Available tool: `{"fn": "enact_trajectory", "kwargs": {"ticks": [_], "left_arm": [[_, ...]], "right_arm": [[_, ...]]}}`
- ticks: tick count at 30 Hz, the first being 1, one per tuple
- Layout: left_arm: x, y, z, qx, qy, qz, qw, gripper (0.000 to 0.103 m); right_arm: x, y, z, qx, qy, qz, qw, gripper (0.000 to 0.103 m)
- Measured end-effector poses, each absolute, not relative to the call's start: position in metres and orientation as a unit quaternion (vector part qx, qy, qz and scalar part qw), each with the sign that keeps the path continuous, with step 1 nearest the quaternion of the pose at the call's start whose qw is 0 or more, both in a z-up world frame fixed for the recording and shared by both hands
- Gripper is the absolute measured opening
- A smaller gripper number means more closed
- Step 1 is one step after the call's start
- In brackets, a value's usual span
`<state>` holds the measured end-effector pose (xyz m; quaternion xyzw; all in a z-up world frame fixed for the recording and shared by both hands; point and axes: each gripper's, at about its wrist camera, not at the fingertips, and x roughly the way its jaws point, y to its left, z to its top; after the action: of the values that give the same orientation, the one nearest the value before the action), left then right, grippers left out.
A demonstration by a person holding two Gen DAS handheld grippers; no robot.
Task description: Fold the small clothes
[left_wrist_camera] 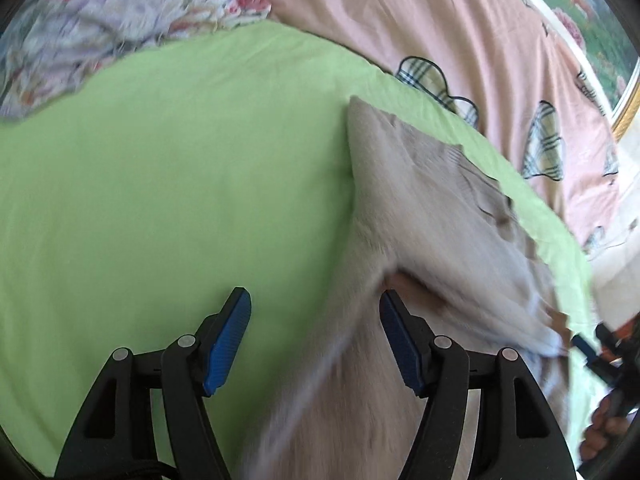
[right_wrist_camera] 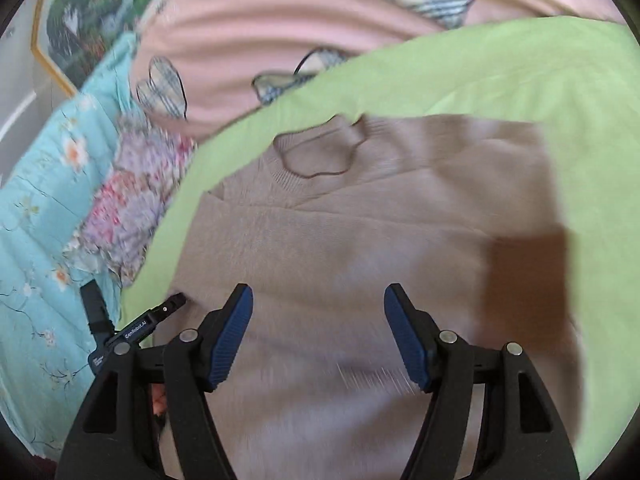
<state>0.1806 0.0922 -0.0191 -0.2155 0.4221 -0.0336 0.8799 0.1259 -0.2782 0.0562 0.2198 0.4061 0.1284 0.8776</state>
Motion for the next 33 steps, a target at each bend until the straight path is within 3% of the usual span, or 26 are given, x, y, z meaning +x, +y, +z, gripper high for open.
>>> {"fn": "enact_trajectory", "kwargs": {"ticks": [4, 9, 15, 19, 21, 22, 23, 25, 27, 30, 33], "left_arm": [[0.151, 0.095, -0.014, -0.236, 0.43, -0.054, 0.87, 0.068], [0.164, 0.079, 0.002, -0.172, 0.436, -0.046, 0.882, 0.068], [0.211, 0.072, 0.008, -0.151, 0.444, -0.048, 0.882, 0.069], [0.248, 0.07, 0.001, -0.132, 0.464, -0.032, 0.875, 0.069], [0.26, 0.068, -0.005, -0.123, 0.471, -0.029, 0.873, 0.069], [0.264, 0.066, -0.008, -0.115, 0.475, -0.025, 0.872, 0.07], [0.267, 0.064, -0.012, -0.103, 0.477, -0.019, 0.873, 0.07], [0.266, 0.06, -0.016, -0.079, 0.473, -0.012, 0.877, 0.06], [0.261, 0.056, -0.015, -0.053, 0.454, -0.008, 0.889, 0.047], [0.261, 0.051, -0.019, -0.024, 0.447, 0.019, 0.894, 0.047], [0.26, 0.051, -0.019, -0.02, 0.441, 0.029, 0.897, 0.047]], "right_arm": [[0.078, -0.297, 0.048, 0.249, 0.402, 0.113, 0.874, 0.072], [0.043, -0.309, 0.035, 0.275, 0.394, 0.091, 0.872, 0.072], [0.066, -0.343, 0.045, 0.269, 0.351, 0.044, 0.896, 0.072], [0.113, -0.357, 0.04, 0.231, 0.365, 0.0, 0.902, 0.072], [0.136, -0.359, 0.034, 0.208, 0.378, -0.017, 0.902, 0.067], [0.146, -0.359, 0.03, 0.199, 0.386, -0.017, 0.901, 0.054], [0.155, -0.358, 0.025, 0.188, 0.399, -0.013, 0.897, 0.031], [0.165, -0.355, 0.025, 0.165, 0.41, -0.011, 0.897, 0.016], [0.16, -0.353, 0.042, 0.155, 0.374, 0.0, 0.914, 0.015], [0.149, -0.355, 0.055, 0.161, 0.334, -0.002, 0.929, 0.014], [0.161, -0.355, 0.032, 0.145, 0.386, -0.019, 0.911, 0.014]]}}
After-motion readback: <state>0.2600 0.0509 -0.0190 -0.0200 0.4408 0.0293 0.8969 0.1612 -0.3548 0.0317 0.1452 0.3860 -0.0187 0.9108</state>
